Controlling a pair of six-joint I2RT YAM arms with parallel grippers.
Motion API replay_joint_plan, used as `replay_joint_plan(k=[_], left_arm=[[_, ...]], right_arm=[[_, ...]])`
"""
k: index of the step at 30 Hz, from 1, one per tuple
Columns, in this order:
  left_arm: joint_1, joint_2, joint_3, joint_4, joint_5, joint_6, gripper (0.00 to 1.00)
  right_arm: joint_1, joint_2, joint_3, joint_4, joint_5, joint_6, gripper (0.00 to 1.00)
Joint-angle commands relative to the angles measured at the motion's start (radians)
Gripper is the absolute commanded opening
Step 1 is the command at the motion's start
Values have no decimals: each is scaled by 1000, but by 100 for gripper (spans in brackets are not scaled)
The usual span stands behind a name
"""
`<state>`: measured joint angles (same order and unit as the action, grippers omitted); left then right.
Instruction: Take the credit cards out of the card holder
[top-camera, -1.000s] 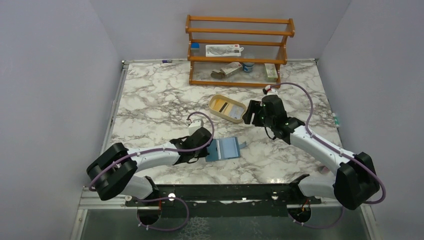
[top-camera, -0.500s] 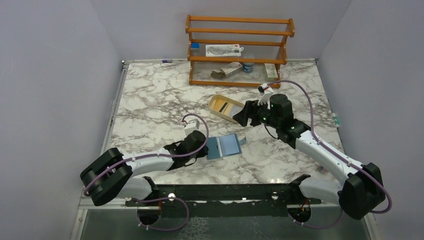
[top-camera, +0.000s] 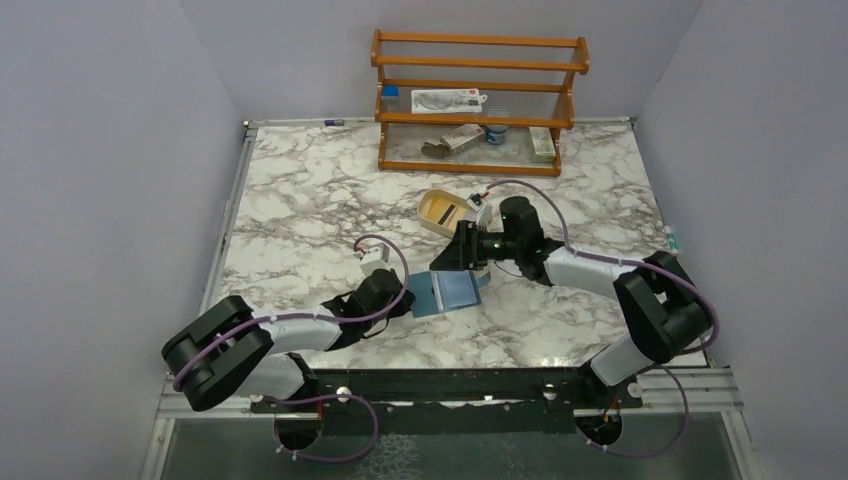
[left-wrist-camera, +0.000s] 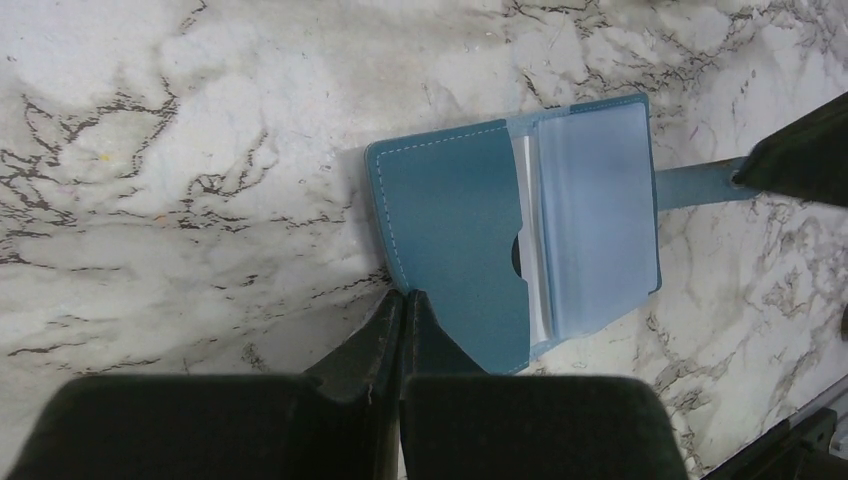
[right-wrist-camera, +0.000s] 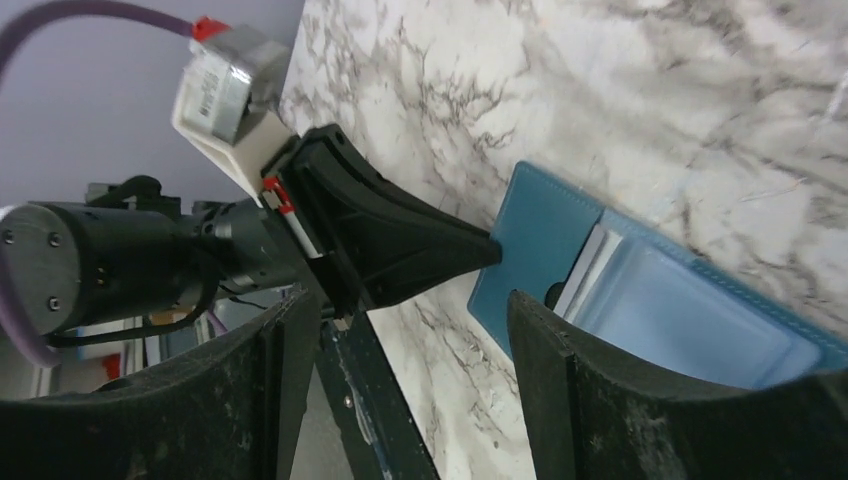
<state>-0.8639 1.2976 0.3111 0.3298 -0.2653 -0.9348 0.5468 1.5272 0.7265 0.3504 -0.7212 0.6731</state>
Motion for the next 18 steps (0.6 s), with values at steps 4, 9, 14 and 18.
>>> replay_joint_plan(k=[4, 9, 14, 18], left_arm=[[9, 42, -35, 17, 14, -4, 0], [9, 47, -43, 21, 18, -14, 0], [9, 62, -47, 24, 23, -18, 0], [9, 79, -46, 34, 36, -25, 0]], right_arm=[[93, 120, 31, -41, 43, 29, 72], [105, 149, 31, -113, 135, 0, 71], [110, 161, 29, -142, 196, -35, 71], [114, 202, 14, -104, 206, -27, 71]])
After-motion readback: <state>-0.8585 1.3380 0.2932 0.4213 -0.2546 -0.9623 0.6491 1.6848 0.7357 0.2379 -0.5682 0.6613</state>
